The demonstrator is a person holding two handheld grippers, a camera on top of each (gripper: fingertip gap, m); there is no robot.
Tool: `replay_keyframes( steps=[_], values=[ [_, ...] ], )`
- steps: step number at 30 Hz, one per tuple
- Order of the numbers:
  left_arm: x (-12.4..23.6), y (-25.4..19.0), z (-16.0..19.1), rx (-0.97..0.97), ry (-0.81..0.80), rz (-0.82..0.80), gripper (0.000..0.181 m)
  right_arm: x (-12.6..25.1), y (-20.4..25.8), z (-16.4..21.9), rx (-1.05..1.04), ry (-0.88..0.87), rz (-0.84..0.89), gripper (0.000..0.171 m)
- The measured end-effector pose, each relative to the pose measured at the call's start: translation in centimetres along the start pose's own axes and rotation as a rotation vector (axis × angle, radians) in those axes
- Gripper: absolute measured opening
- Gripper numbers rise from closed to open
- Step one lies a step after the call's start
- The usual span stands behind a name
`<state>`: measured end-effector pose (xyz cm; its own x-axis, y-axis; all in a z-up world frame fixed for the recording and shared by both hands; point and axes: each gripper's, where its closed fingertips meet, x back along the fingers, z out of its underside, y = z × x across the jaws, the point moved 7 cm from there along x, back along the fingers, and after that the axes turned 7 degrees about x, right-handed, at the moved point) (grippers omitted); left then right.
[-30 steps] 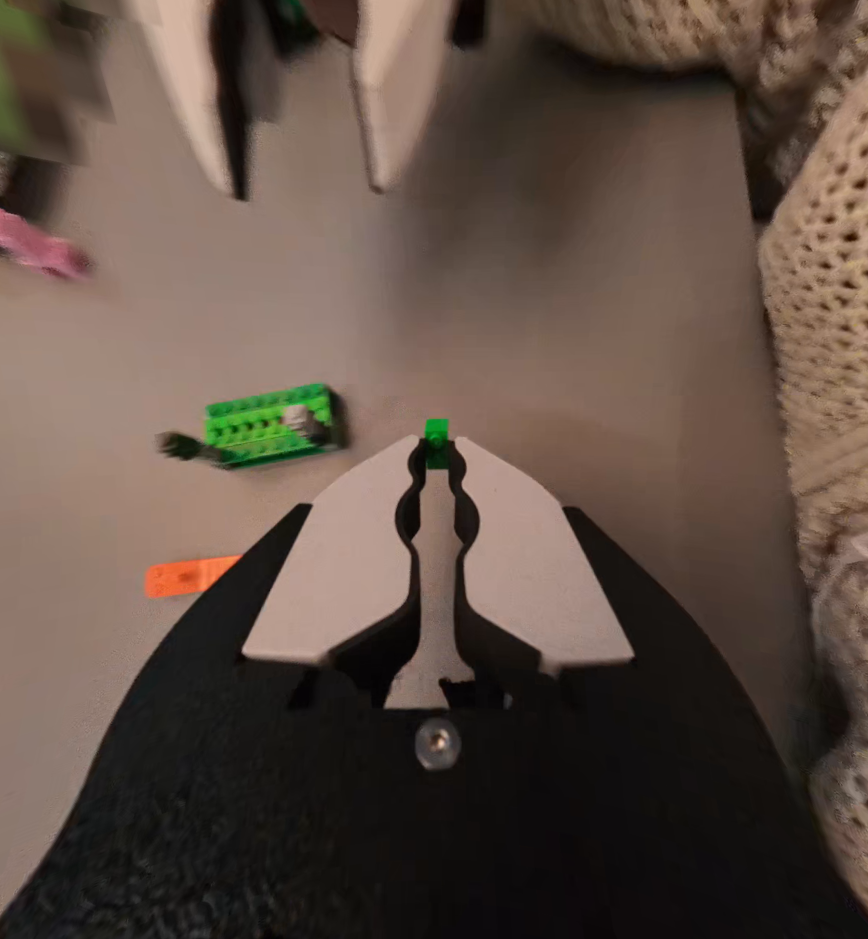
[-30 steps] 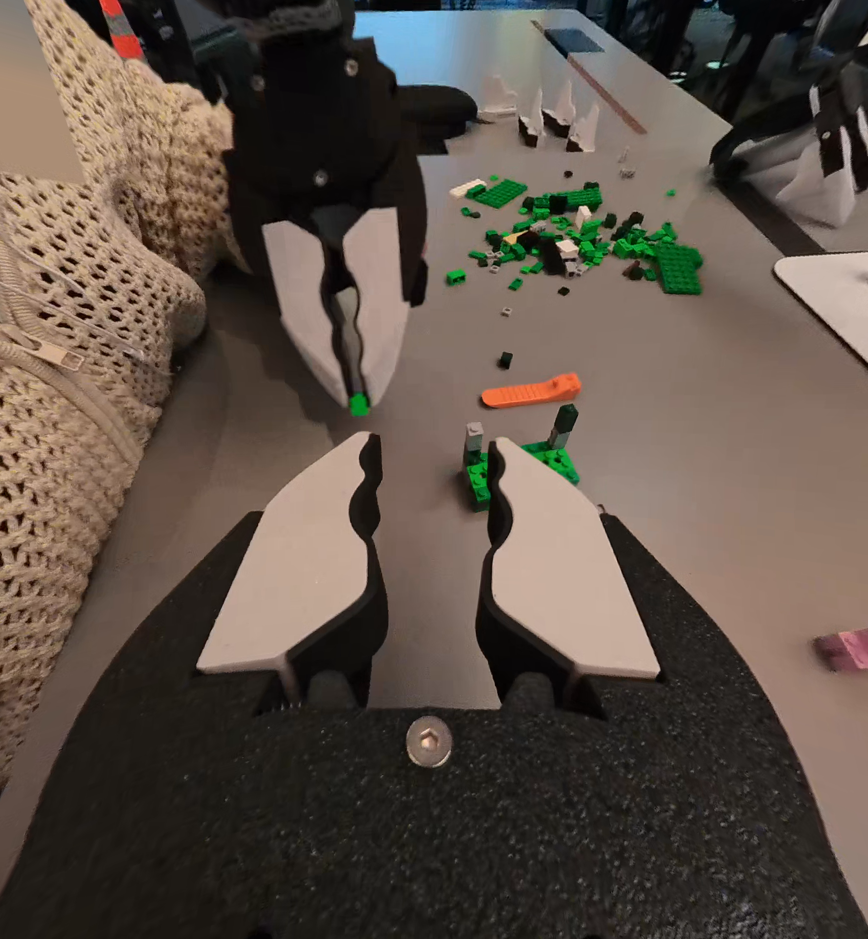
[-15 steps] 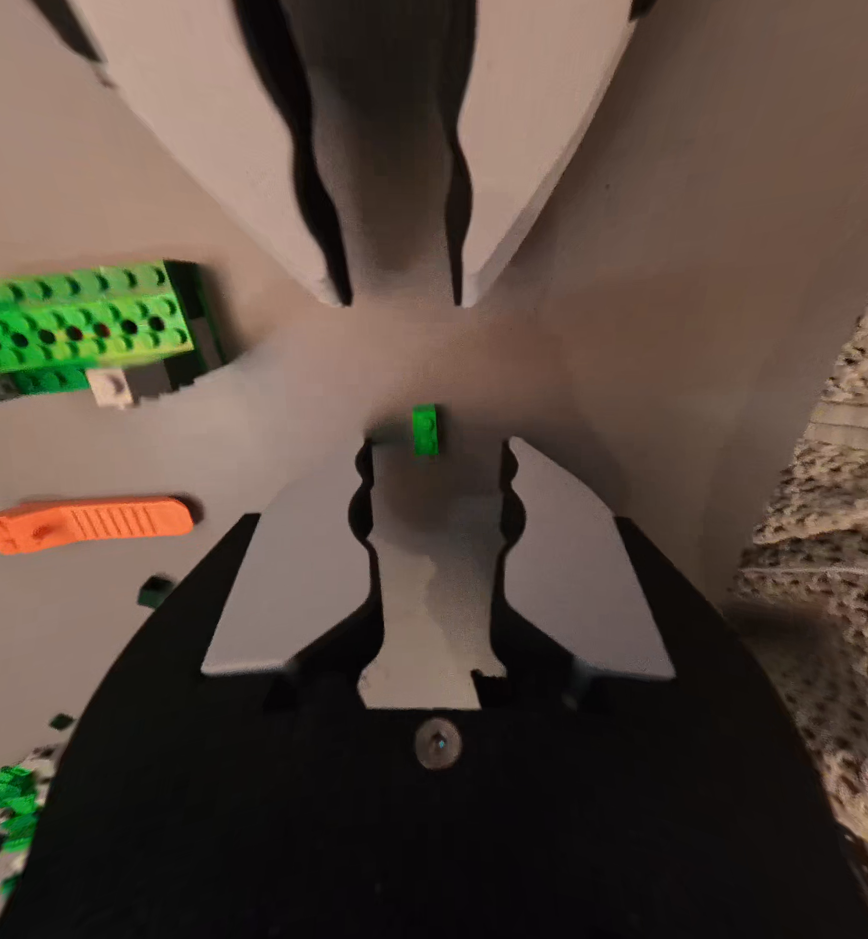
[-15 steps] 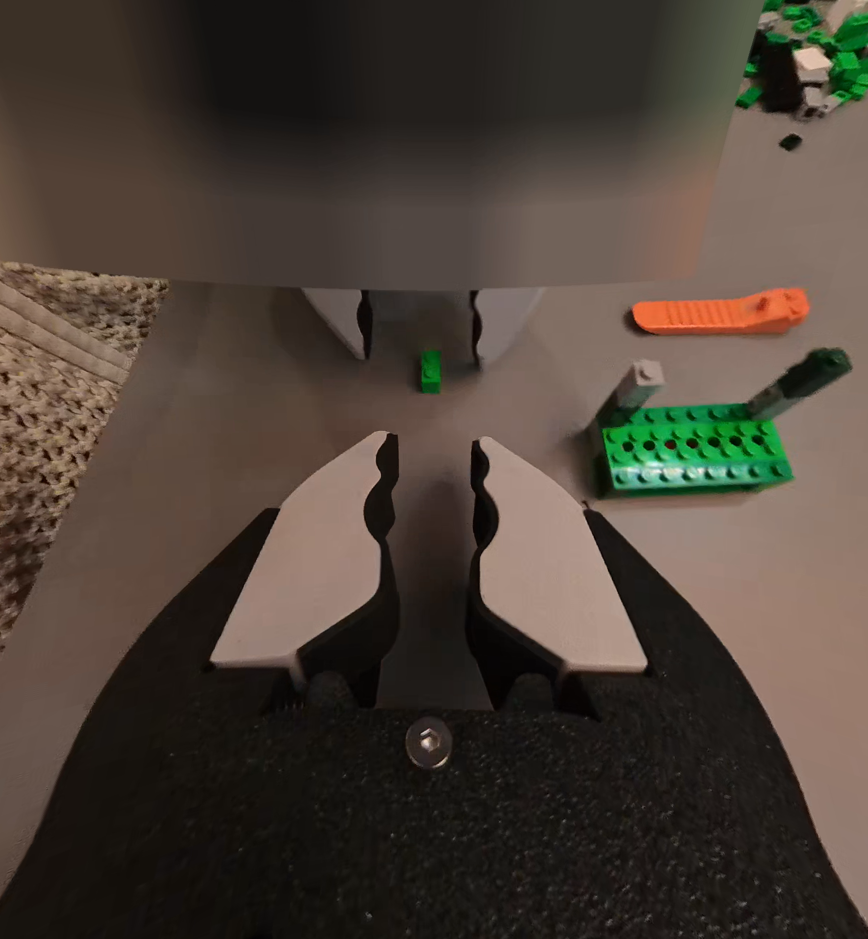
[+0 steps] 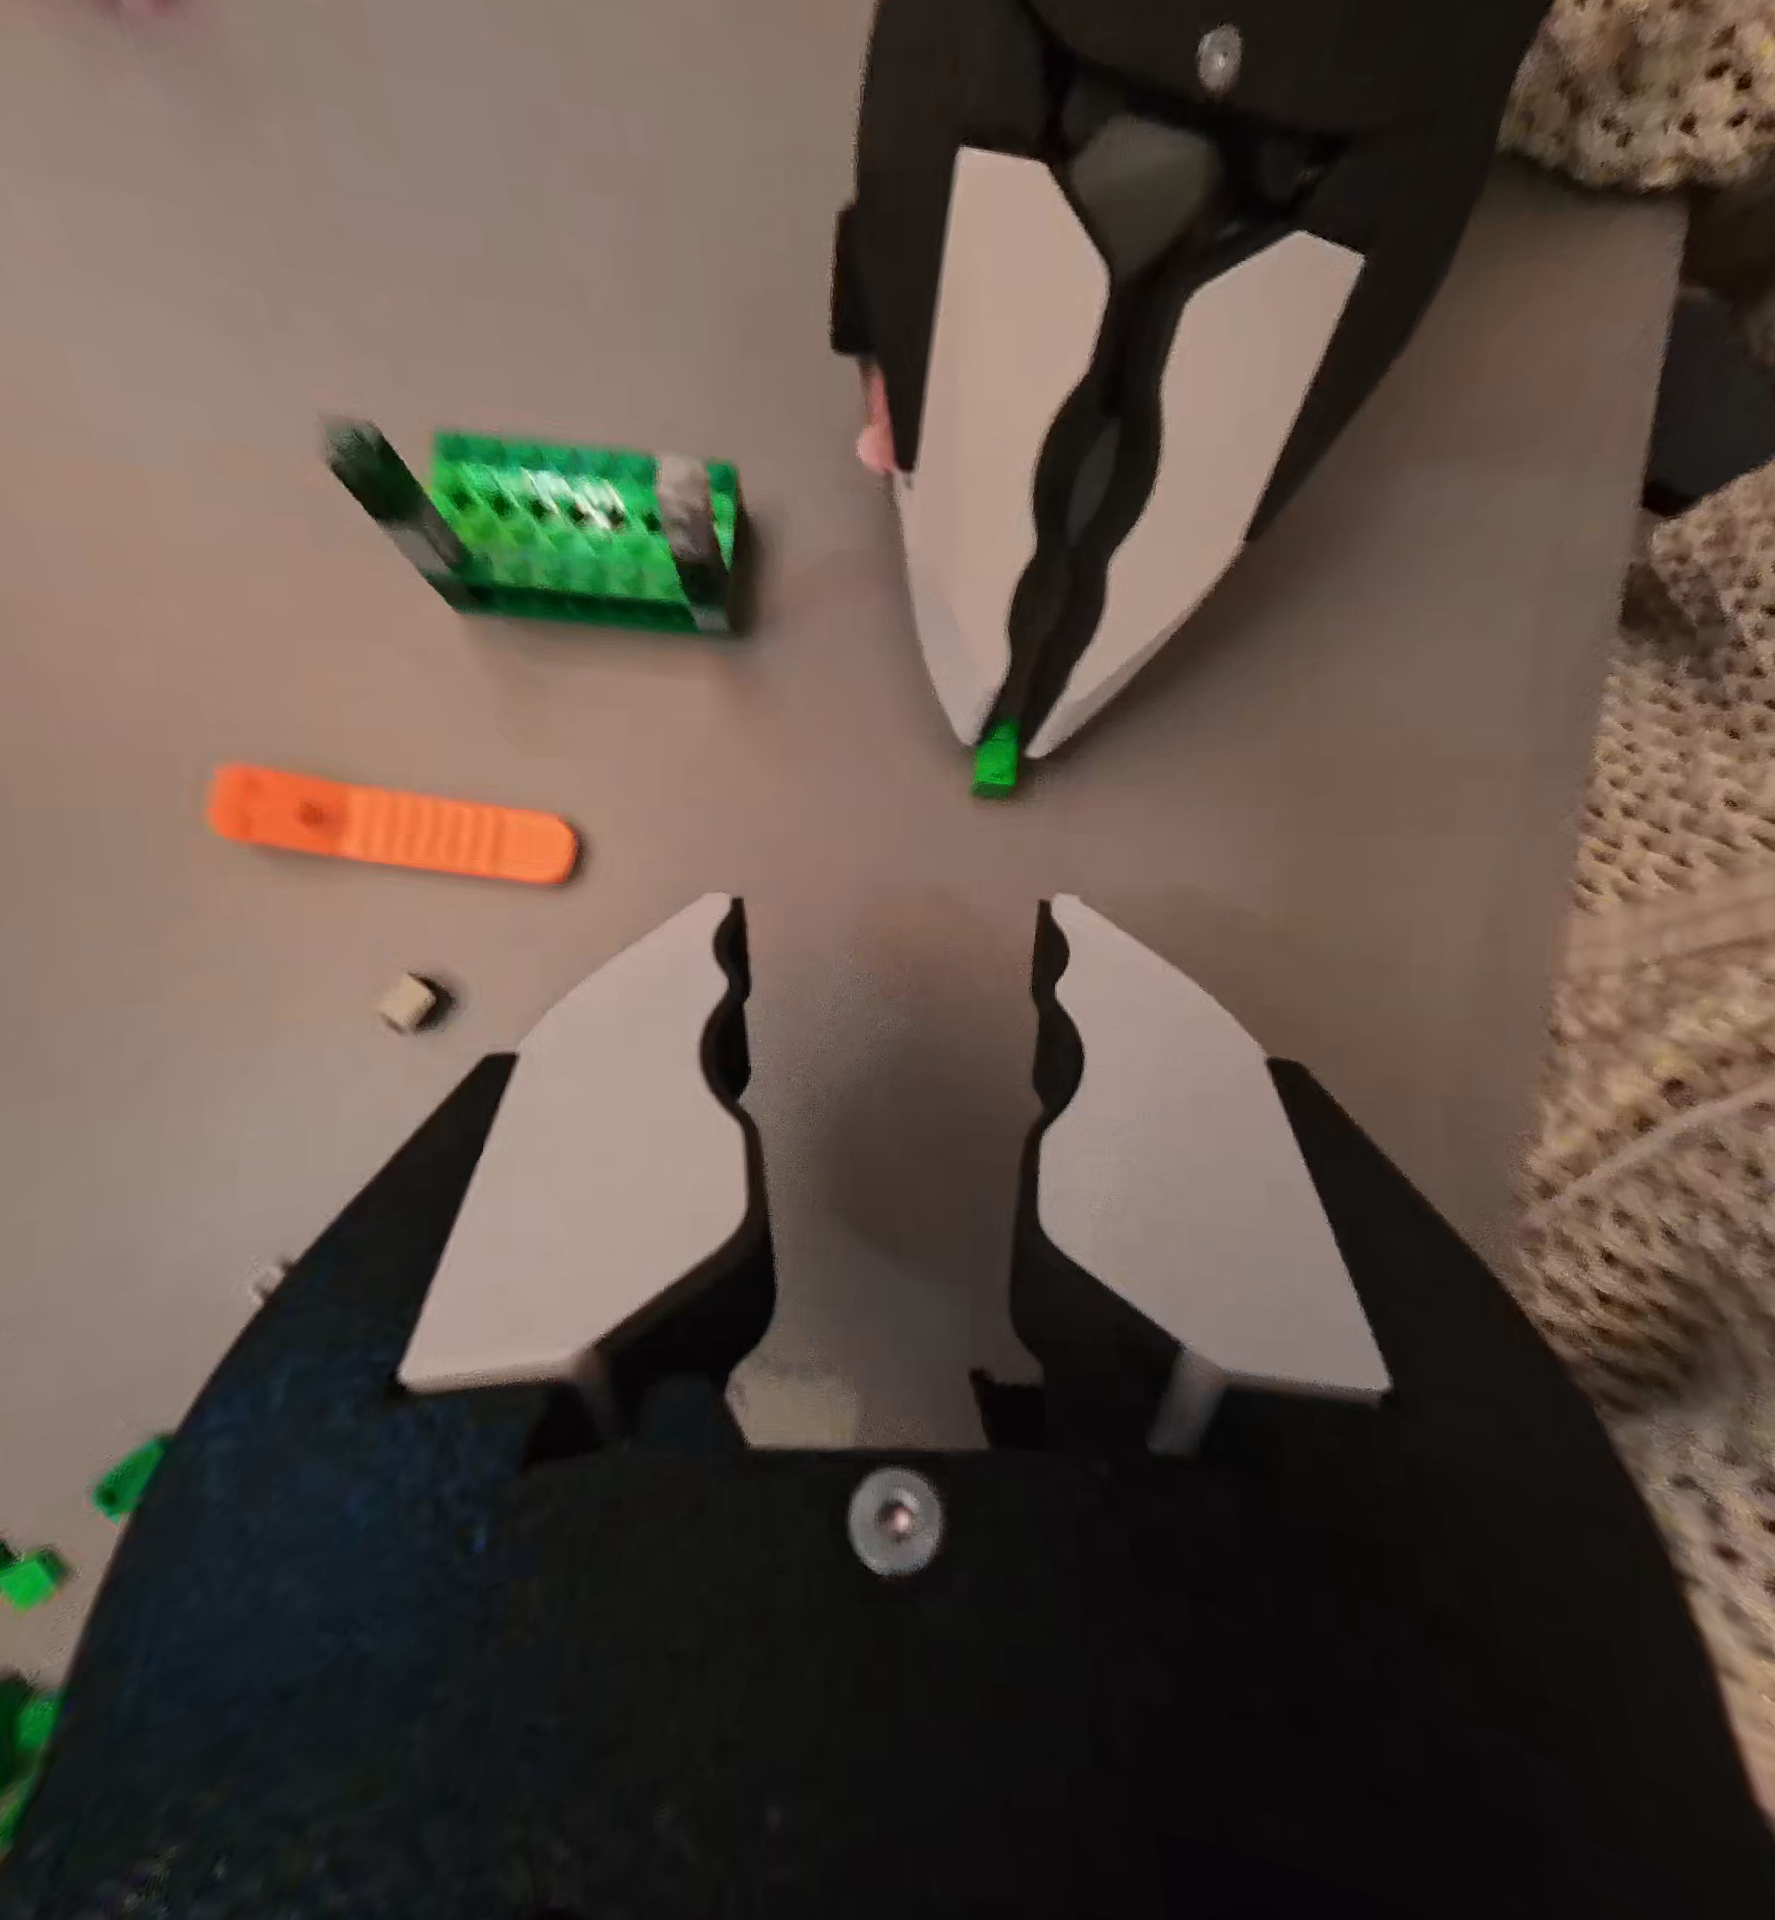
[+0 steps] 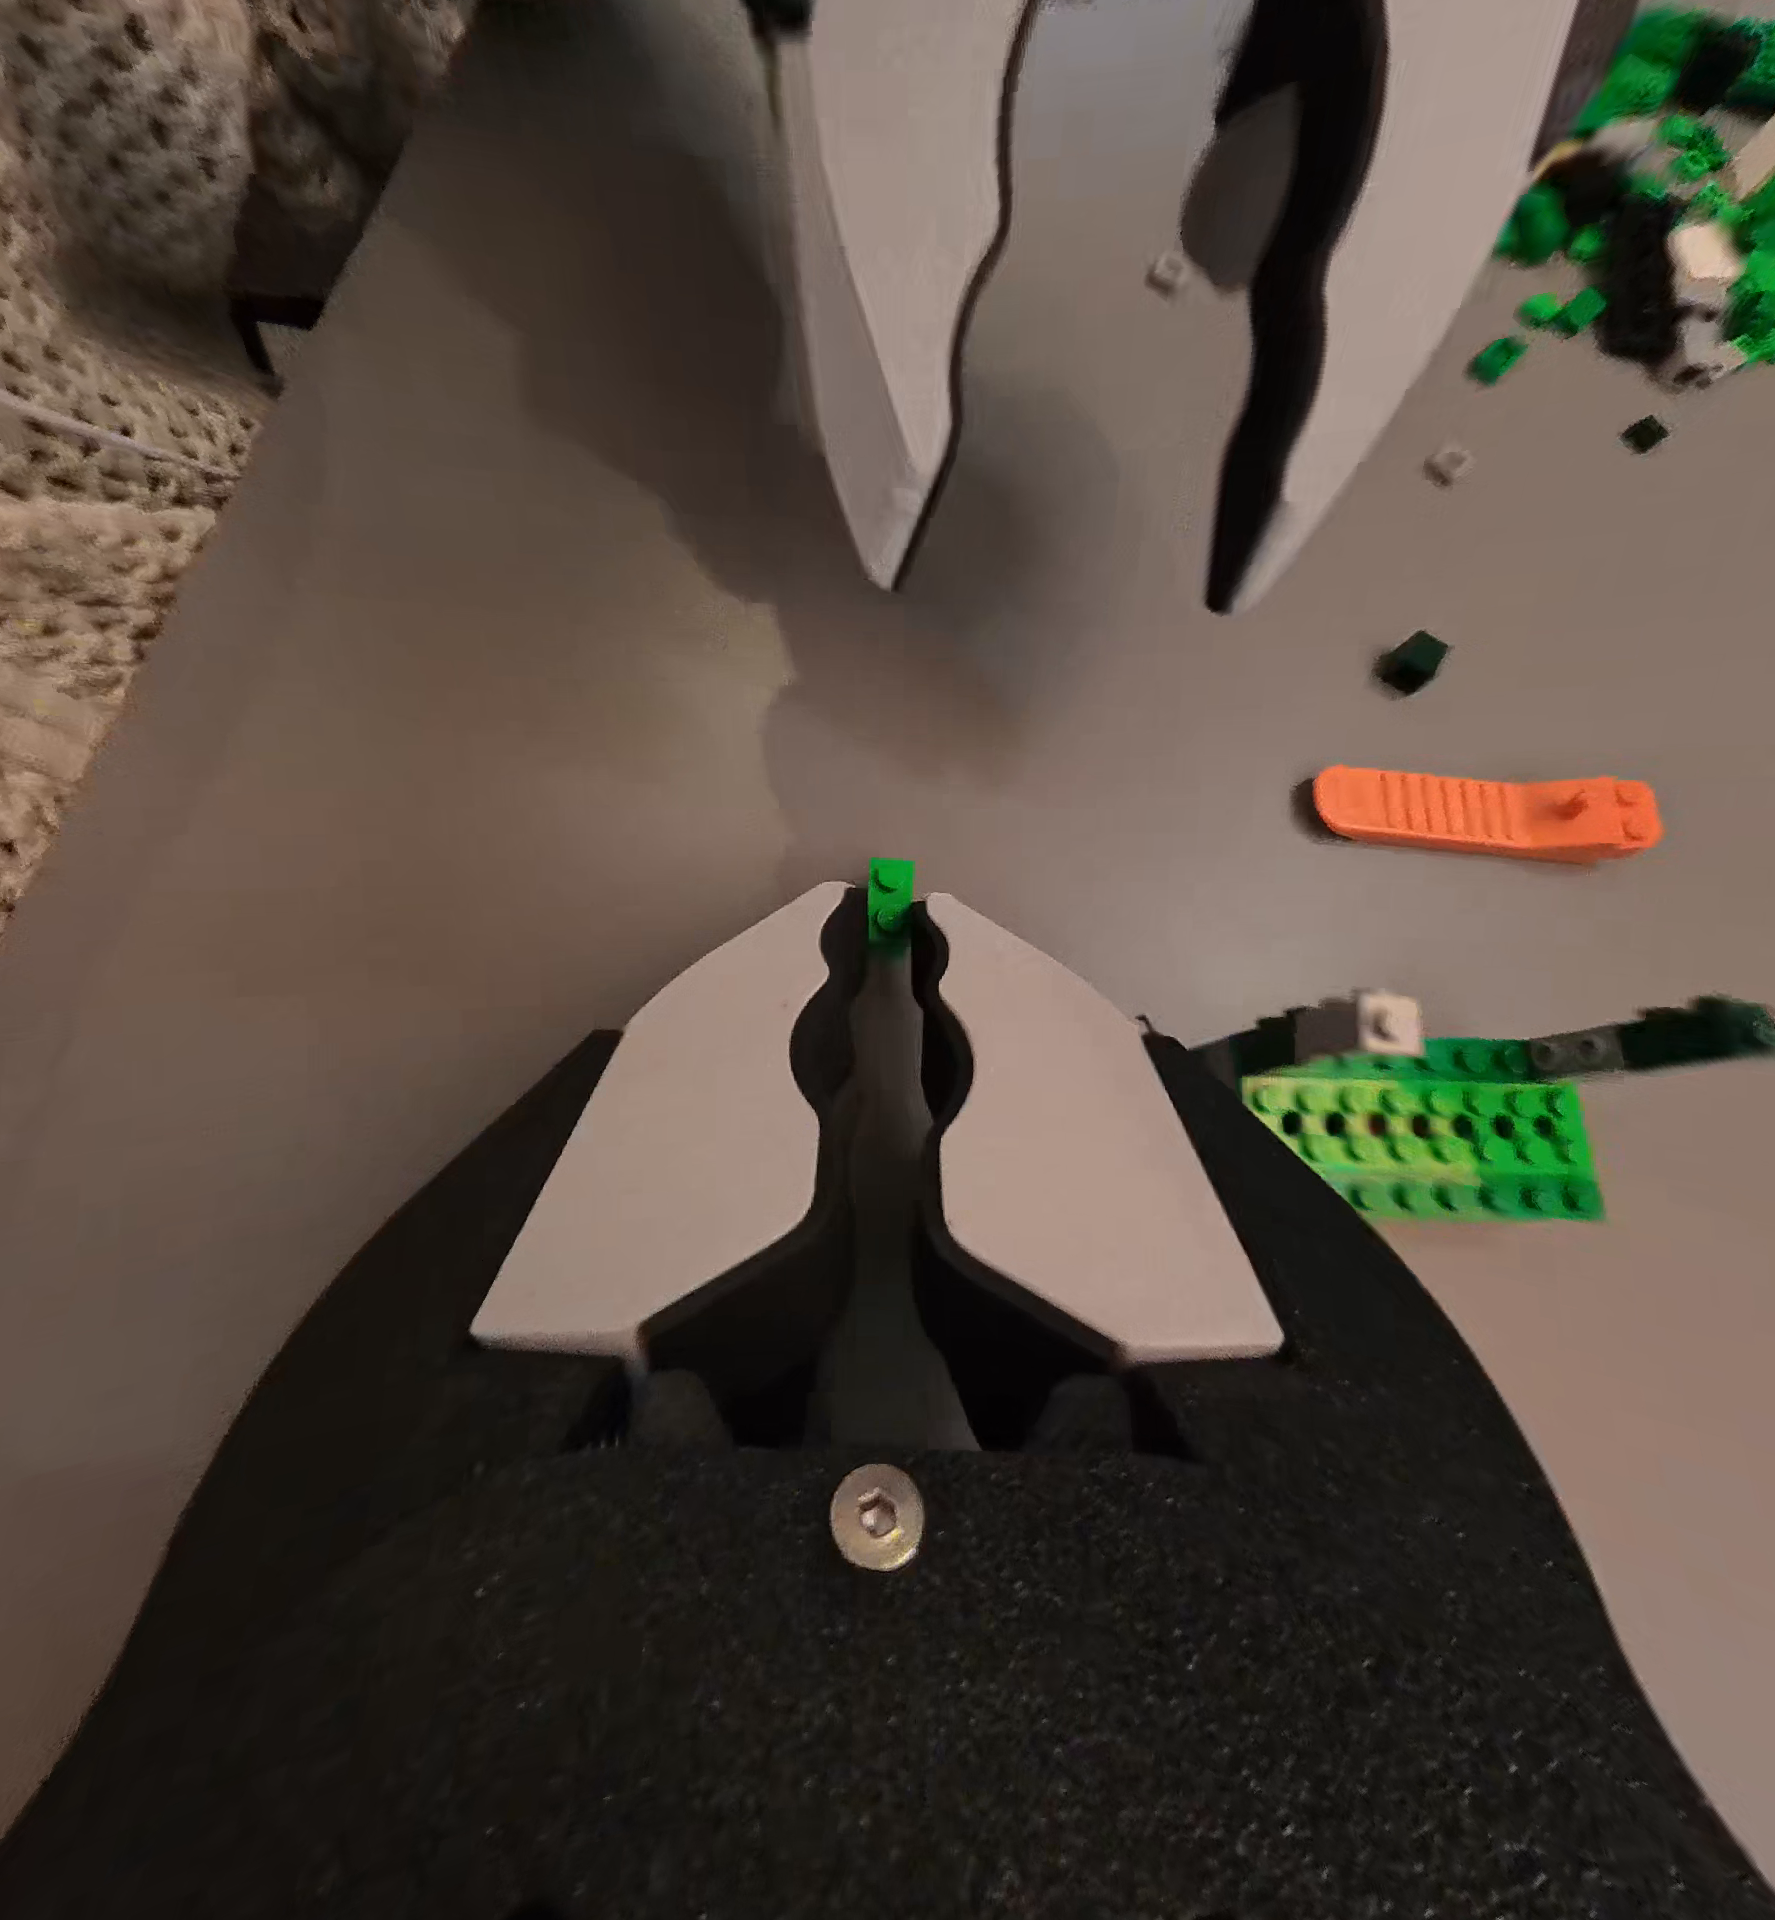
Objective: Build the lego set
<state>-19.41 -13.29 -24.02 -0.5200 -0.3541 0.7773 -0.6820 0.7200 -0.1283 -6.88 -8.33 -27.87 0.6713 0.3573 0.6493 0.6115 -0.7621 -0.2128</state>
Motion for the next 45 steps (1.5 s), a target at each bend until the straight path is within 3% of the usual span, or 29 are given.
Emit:
replay_keyframes(
  steps=[3, 6, 11, 17, 31, 45],
  values=[
    [-1.3, 1.3, -1.3, -0.083, -0.110, -0.044, 0.072, 3.0, -1.2, 0.3, -0.020, -0.085, 0.086, 0.007],
    [-3.4, 2.6, -2.2, -0.151, -0.100, -0.078, 0.092, 5.4, -3.1, 1.5, -0.041, -0.108, 0.187, 0.007],
    [-6.4, 4.7, -3.0, -0.164, -0.060, -0.086, 0.109, 5.5, -4.8, 3.3, -0.013, -0.179, 0.173, 0.007],
    [-7.9, 6.0, -3.3, -0.095, -0.121, 0.038, 0.104, 4.6, -5.7, 4.2, -0.016, -0.188, 0.082, 0.007],
    [-8.3, 6.1, -3.9, -0.123, -0.157, 0.068, 0.076, 4.1, -6.1, 4.2, -0.008, -0.170, 0.038, 0.007],
    [-8.3, 6.1, -3.9, -0.127, -0.157, 0.069, 0.076, 3.7, -6.2, 3.8, -0.041, -0.121, -0.025, 0.007]
  ],
)
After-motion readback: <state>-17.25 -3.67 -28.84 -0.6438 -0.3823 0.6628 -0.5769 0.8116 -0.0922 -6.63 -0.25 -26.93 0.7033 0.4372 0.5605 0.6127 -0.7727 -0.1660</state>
